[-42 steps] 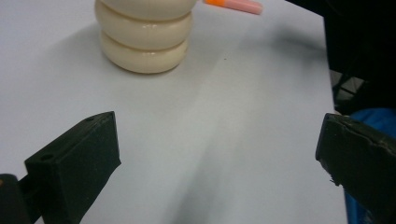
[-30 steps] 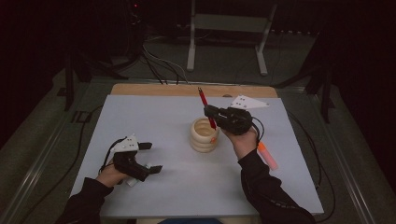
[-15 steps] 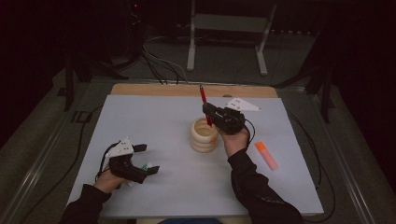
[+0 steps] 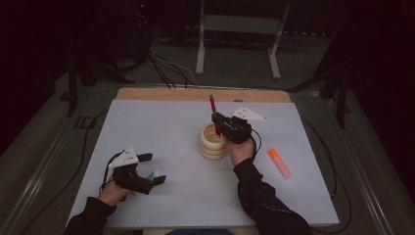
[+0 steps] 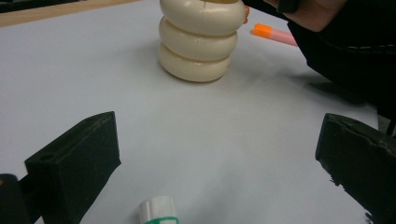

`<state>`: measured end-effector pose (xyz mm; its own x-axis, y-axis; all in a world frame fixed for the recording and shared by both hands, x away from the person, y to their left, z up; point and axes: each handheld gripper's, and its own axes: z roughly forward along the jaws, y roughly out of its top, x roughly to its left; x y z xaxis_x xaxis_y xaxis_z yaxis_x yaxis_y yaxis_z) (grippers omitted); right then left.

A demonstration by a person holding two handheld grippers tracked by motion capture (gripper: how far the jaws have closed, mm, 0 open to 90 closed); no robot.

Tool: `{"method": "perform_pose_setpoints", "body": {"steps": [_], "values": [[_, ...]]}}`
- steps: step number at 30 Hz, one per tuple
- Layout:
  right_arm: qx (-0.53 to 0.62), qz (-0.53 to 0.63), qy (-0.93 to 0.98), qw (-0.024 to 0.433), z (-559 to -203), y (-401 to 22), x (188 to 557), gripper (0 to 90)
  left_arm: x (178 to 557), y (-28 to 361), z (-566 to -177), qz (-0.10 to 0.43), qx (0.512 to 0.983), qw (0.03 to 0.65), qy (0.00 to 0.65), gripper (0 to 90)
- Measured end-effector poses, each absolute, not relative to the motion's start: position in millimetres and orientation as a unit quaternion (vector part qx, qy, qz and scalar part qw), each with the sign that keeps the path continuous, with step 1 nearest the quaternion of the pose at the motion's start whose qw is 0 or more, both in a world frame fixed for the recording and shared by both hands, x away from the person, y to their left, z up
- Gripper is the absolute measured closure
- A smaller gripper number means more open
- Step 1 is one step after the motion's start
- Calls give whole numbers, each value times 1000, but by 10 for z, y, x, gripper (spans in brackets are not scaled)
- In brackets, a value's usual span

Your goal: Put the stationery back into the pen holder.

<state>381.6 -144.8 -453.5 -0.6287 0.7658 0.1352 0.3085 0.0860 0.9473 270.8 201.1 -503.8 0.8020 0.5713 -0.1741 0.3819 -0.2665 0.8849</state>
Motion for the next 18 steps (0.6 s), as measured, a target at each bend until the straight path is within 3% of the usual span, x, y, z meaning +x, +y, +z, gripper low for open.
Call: {"method": "perform_pose_setpoints", "body": {"steps": [18], "values": [[424,521,724,158,-4668,-1474,3808,795,2707,2031,-5043,89,788,532,297,4]]}}
